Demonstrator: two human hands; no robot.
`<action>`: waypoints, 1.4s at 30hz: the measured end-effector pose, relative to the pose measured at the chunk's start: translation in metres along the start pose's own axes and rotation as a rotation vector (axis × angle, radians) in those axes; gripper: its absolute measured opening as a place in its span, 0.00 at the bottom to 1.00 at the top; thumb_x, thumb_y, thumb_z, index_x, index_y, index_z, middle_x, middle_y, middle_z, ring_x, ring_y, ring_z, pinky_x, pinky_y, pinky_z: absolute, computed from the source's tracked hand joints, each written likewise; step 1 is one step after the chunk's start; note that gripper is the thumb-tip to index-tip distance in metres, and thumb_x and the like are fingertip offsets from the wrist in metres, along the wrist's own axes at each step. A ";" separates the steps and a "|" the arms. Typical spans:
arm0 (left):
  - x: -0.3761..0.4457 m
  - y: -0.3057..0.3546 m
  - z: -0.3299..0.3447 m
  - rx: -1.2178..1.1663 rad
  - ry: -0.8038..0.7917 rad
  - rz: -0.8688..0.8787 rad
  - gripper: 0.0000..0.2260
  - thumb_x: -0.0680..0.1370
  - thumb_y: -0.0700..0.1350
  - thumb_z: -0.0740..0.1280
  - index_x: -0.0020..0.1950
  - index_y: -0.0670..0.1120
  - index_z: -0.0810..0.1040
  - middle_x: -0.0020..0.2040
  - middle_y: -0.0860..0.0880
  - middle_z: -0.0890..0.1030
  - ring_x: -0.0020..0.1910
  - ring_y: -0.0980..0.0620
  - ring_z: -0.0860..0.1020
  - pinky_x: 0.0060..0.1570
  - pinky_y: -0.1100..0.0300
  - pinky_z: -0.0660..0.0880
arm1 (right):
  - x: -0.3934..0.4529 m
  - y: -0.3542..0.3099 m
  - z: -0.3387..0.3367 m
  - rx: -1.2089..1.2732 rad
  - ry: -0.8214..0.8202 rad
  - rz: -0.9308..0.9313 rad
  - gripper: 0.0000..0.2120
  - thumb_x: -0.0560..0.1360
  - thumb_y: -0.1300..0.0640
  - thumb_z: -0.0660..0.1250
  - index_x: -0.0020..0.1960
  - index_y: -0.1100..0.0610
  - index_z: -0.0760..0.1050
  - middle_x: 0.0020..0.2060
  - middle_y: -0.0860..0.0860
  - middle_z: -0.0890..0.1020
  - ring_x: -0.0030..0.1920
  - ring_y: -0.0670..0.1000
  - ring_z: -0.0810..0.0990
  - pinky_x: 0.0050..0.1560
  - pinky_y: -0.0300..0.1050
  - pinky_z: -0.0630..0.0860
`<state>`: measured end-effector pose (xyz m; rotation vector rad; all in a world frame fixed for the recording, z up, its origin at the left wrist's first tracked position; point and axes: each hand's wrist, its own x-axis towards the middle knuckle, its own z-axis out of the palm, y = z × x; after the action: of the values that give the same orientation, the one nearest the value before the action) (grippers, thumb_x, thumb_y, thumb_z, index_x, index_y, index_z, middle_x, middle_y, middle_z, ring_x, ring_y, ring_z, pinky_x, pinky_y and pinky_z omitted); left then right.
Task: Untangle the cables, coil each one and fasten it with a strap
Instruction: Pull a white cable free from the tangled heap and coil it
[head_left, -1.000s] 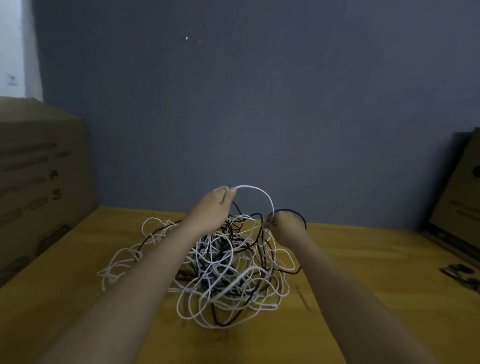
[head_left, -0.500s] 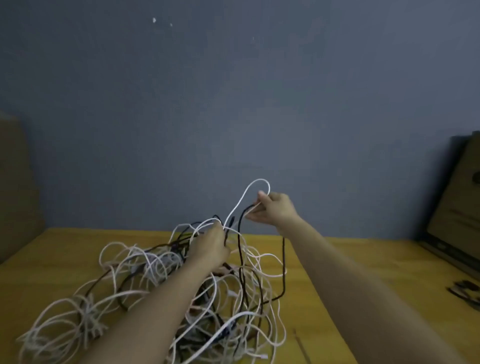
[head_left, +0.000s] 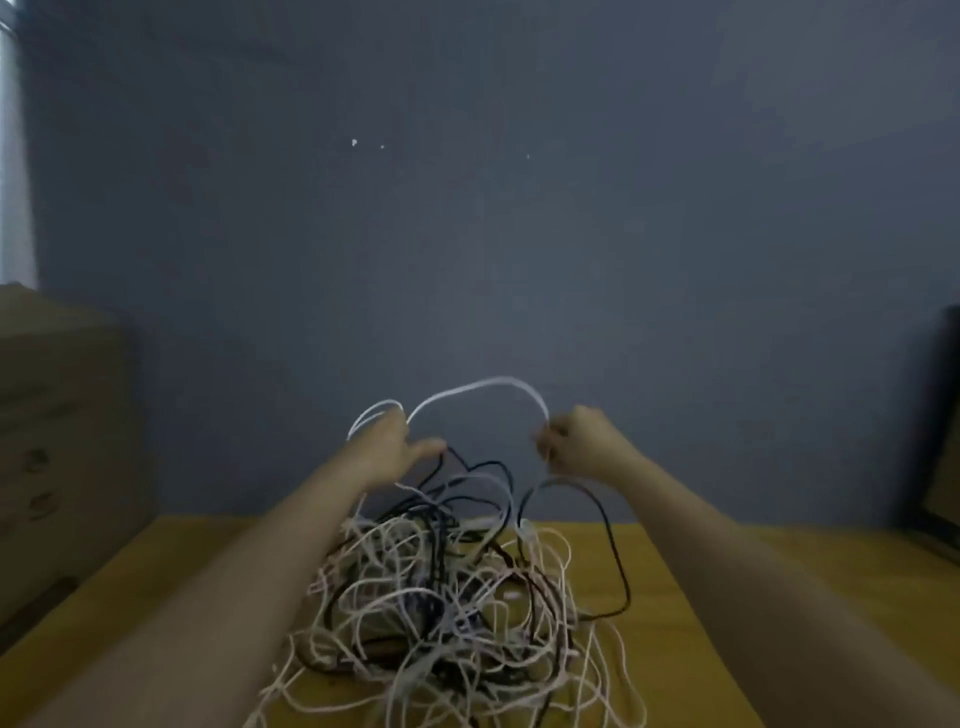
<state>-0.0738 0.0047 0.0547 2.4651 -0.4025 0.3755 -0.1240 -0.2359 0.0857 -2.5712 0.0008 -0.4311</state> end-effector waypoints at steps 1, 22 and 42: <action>-0.003 0.009 -0.011 -0.038 0.021 0.036 0.19 0.78 0.56 0.64 0.39 0.46 0.61 0.35 0.49 0.67 0.36 0.47 0.68 0.36 0.54 0.63 | 0.005 -0.012 -0.010 0.141 0.168 -0.049 0.16 0.80 0.57 0.62 0.40 0.67 0.79 0.38 0.63 0.82 0.42 0.62 0.83 0.44 0.52 0.80; -0.088 0.061 -0.016 -1.620 -0.372 -0.050 0.22 0.82 0.59 0.49 0.31 0.49 0.62 0.22 0.55 0.59 0.17 0.61 0.56 0.19 0.66 0.47 | -0.054 0.013 0.060 -0.309 0.063 -0.147 0.12 0.82 0.54 0.60 0.50 0.59 0.78 0.30 0.55 0.71 0.32 0.56 0.70 0.31 0.45 0.63; -0.106 0.093 0.025 -0.008 -0.357 0.279 0.22 0.80 0.62 0.54 0.51 0.46 0.77 0.52 0.50 0.79 0.55 0.48 0.76 0.47 0.57 0.70 | -0.107 0.031 0.034 0.241 0.202 -0.311 0.02 0.74 0.60 0.70 0.45 0.54 0.78 0.40 0.48 0.82 0.42 0.45 0.79 0.46 0.44 0.77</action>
<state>-0.2002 -0.0612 0.0464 2.4723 -0.8993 0.0404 -0.2124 -0.2371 0.0104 -2.2839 -0.3605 -0.7570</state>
